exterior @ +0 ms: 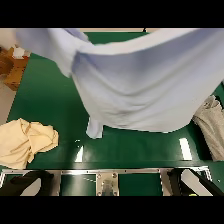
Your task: Fold the shirts.
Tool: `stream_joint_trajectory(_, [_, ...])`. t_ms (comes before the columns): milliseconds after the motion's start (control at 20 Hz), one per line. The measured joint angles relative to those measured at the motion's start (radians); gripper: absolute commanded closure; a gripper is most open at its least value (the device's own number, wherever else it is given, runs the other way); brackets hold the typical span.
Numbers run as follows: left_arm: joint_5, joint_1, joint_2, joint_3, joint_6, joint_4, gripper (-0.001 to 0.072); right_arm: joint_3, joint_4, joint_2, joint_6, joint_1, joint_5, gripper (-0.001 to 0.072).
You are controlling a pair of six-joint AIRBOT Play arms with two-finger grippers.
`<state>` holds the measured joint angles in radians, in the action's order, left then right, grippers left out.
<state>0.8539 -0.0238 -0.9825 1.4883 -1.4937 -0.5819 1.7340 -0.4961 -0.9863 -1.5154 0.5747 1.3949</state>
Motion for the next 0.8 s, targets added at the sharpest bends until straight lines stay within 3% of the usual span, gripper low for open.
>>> stream_joint_trajectory(250, [-0.269, -0.112, -0.243, -0.253, 0.105, 0.014, 0.0682, -0.372, -0.058, -0.105, 0.094, -0.098, -0.130, 0.0700])
stream_joint_trajectory(450, [-0.312, -0.141, -0.542, -0.203, 0.258, 0.145, 0.0673, -0.496, -0.066, -0.315, 0.160, -0.172, -0.271, 0.0699])
stream_joint_trajectory(500, [-0.307, -0.144, -0.610, -0.161, 0.295, 0.177, 0.0400, -0.496, -0.066, -0.377, 0.169, -0.185, -0.301, 0.0698])
stream_joint_trajectory(550, [-0.297, -0.145, -0.666, -0.117, 0.326, 0.200, 0.0107, -0.487, -0.066, -0.432, 0.176, -0.192, -0.320, 0.0639])
stream_joint_trajectory(600, [-0.279, -0.145, -0.716, -0.072, 0.351, 0.212, 0.0082, -0.471, -0.068, -0.487, 0.181, -0.198, -0.337, 0.0498])
stream_joint_trajectory(650, [-0.258, -0.139, -0.756, -0.026, 0.372, 0.225, 0.0081, -0.450, -0.069, -0.534, 0.185, -0.199, -0.347, 0.0434])
stream_joint_trajectory(750, [-0.190, -0.102, -0.802, 0.052, 0.393, 0.232, 0.0081, -0.404, -0.069, -0.595, 0.190, -0.192, -0.349, 0.0413])
stream_joint_trajectory(800, [-0.132, -0.067, -0.818, 0.089, 0.393, 0.225, 0.0081, -0.376, -0.069, -0.616, 0.192, -0.178, -0.339, 0.0368])
